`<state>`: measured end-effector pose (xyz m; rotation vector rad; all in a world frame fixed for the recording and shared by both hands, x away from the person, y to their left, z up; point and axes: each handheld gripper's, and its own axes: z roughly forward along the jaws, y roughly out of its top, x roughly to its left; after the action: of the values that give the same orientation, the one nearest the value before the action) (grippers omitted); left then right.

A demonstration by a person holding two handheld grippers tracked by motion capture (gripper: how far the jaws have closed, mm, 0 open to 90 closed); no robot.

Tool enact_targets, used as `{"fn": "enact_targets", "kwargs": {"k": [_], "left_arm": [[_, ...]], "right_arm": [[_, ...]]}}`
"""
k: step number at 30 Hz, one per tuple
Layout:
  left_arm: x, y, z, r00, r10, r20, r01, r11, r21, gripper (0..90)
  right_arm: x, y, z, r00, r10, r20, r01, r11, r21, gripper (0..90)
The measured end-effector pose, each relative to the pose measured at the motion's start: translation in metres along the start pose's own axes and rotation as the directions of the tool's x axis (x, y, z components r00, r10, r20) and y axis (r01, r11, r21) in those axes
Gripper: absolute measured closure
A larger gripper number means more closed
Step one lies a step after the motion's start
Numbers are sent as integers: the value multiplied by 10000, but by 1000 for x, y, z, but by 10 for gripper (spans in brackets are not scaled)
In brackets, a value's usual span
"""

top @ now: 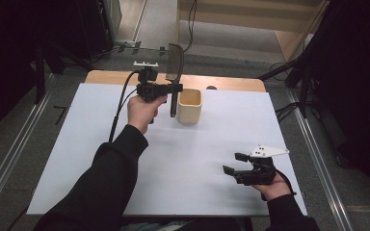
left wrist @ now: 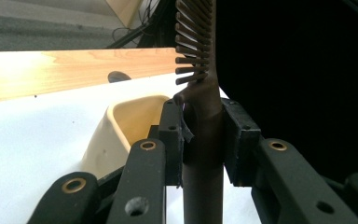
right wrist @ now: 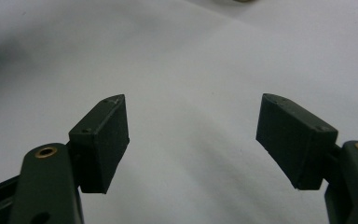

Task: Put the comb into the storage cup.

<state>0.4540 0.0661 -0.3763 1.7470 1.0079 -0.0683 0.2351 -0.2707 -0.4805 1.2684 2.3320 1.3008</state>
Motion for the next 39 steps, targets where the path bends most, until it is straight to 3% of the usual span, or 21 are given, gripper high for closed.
{"fn": "enact_targets", "kwargs": {"k": [12,26,34,39], "left_arm": [[2,7,10,9999,-92,-66,91,9998,-167,730],[-1,22,26,9995,207,-230,-214,9993,-304,730],[1,26,29,9994,99,-321,-117,9983,-568,729],[-1,29,31,9981,345,-505,-371,9980,-510,730]], "right_arm": [[0,0,1,10000,-49,-43,49,10000,10,235],[1,1,3,9998,-130,-176,130,9999,14,235],[3,2,3,9996,-177,-210,177,9998,17,235],[4,3,4,9992,-233,-330,232,9997,-45,235]]}}
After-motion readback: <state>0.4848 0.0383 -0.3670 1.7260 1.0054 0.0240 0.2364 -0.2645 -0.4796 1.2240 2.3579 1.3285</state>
